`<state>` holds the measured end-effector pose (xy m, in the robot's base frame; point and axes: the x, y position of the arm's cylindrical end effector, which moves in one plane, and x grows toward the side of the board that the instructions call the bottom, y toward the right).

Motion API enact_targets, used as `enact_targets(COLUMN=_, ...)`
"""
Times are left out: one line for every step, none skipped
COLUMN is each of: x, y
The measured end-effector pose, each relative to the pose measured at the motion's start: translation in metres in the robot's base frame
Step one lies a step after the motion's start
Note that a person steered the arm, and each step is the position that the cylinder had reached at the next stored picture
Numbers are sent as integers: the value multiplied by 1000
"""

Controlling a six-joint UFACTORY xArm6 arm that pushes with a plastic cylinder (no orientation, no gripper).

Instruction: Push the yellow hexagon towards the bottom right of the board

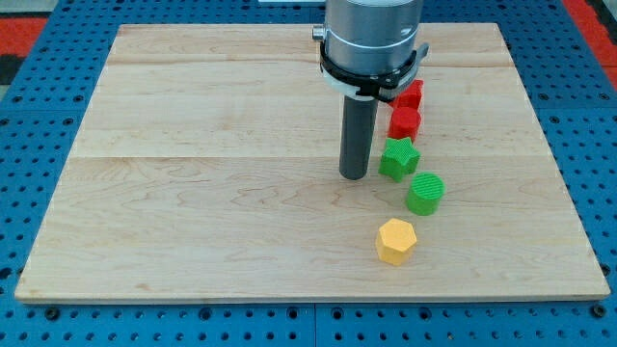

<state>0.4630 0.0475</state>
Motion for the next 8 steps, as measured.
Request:
enact_targets(x=0, y=8)
enact_targets(x=0, y=33)
enact_targets(x=0, y=53)
enact_targets(x=0, y=34)
enact_targets(x=-3, y=-11)
enact_targets(x=-16, y=-58)
enact_targets(x=-28, y=-107)
enact_targets(x=-26, y=-143)
